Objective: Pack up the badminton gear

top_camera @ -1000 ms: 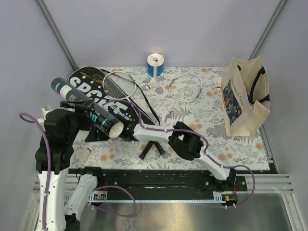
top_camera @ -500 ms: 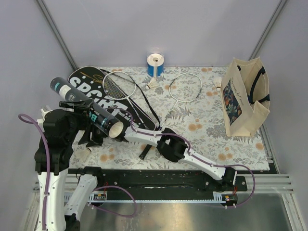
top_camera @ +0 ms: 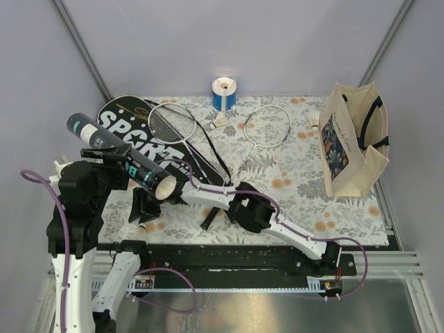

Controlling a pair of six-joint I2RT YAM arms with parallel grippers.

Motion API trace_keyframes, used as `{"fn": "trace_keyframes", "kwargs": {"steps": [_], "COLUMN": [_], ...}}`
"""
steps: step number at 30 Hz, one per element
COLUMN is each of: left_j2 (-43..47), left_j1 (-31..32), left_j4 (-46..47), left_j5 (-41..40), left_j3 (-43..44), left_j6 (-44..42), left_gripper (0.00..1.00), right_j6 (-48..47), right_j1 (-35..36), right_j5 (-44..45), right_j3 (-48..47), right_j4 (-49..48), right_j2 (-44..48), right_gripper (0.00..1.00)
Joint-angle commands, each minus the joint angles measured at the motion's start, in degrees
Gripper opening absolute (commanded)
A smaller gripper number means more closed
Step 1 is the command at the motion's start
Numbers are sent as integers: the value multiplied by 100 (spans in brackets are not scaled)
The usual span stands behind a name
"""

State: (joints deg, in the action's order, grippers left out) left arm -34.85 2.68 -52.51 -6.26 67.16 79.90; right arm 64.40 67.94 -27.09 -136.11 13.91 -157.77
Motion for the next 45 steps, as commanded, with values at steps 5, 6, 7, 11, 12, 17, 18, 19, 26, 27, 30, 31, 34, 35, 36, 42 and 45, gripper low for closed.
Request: {"fn": "trace_keyframes", "kwargs": {"steps": [5,6,7,11,12,17,18,19,26,27,30,31,34,35,36,42,45], "left_j2": [101,110,110,93,66,22,31,22,-39,-31,-22,-22,22,40,66,215,259], "left_j1": [-13,-13,-13,-13,-13,-13,-13,-22,-13,-13,-13,-13,-13,-13,-13,-13,-13], "left_j4": [391,399,400,400,391,399,391,399,408,408,408,408,356,338,303,171,136], "left_j5": [-94,-112,-129,-68,-59,-103,-112,-121,-305,-332,-358,-315,-218,-183,-165,-86,-33], "left_j3": [61,43,17,-18,-18,-53,-71,-97,-220,-212,-10,112,447,569,658,738,703], "left_j6": [26,35,43,79,70,17,17,8,-229,-264,-378,-413,-423,-414,-414,-370,-361], "left_gripper": [19,19,19,19,19,19,19,19,18,18,18,19,19,19,20,20,20], "right_j6": [-2106,-2168,-2177,-2134,-2151,-2213,-2187,-2160,-2536,-2668,-2687,-2766,-3108,-3161,-3197,-3153,-3162], "right_j1": [44,44,35,-35,-62,-167,-193,-228,-361,-361,-273,-194,253,437,561,1010,1256], "right_j5": [756,888,951,1284,1364,1233,1215,1224,1645,1672,1986,2189,2900,3024,3121,3771,4255], "right_j3": [2209,2560,2877,3687,3854,4399,4461,4593,5252,5375,5727,5771,5789,5754,5702,5464,5298], "right_j4": [1150,1044,887,552,499,77,16,-63,-291,-414,-810,-811,-820,-811,-820,-820,-759], "right_j2": [1871,2030,2231,2725,2856,3243,3323,3402,4061,4183,4605,4711,4940,4967,4967,4756,4616], "right_gripper": [48,44,42,35,34,30,29,26,27,29,34,36,41,43,46,52,56]}}
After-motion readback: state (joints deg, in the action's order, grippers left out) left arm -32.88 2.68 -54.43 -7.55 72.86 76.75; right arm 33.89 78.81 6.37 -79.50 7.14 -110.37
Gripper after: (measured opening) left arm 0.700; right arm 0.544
